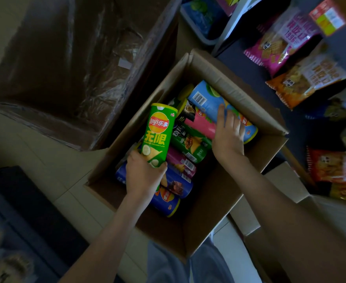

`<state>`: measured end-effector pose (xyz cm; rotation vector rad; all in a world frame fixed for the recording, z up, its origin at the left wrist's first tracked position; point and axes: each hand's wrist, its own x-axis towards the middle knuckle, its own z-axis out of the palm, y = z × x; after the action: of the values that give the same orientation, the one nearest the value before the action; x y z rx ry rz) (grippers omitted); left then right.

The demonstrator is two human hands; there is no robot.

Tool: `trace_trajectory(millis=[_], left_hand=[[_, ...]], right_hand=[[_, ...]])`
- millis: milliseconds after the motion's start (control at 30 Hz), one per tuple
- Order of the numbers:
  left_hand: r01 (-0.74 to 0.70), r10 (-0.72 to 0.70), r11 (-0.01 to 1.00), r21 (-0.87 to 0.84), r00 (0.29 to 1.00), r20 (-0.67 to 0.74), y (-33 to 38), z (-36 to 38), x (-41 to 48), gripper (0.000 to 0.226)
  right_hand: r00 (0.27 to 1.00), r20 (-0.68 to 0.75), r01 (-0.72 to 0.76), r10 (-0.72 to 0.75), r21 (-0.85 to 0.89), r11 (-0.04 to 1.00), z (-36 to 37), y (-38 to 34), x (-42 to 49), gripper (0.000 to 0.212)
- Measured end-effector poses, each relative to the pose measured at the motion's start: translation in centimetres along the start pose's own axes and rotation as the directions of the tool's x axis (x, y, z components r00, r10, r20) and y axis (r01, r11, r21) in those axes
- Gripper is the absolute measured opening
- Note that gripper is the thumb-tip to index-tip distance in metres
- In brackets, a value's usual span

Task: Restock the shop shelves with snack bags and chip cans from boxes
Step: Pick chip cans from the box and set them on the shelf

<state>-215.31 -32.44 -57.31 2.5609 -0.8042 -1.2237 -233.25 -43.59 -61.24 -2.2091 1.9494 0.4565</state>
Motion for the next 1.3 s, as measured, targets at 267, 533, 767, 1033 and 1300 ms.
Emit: trace_trajectory(millis=[267,533,767,1033,1300], left_hand=[[-0.025,0.025,0.999,-0.032,1.000,-0.015,-0.2,0.5,0.5,0.071],[-0.043,0.036,0.995,-0.094,0.997,-0.074,0.0,2.0,0.4,0.077],[-0.040,0.026,0.991,-0.127,0.994,-0.108,-0.1,1.4,-1.3,0.074],[-0.021,-0.009,0.984,-0.176,0.986,-0.164,2.1,-2.8,-5.3,0.066],[-0.096,0.036,0.963,-0.251,0.972,-0.231,7.7,-11.8,-12.8,0.063]], right_hand=[[0.998,0.042,-0.045,0.041,0.115,0.992,0.8,0.5,2.0,0.080],[0.997,-0.012,-0.076,0.076,0.026,0.997,0.7,0.0,3.3,0.080],[0.973,-0.215,0.078,-0.088,-0.054,0.995,0.7,0.9,1.0,0.083],[0.915,-0.287,0.251,-0.284,-0.146,0.957,-5.6,2.4,-3.4,0.086],[0.828,-0.366,0.414,-0.425,-0.114,0.903,-17.8,3.9,-9.2,0.080]])
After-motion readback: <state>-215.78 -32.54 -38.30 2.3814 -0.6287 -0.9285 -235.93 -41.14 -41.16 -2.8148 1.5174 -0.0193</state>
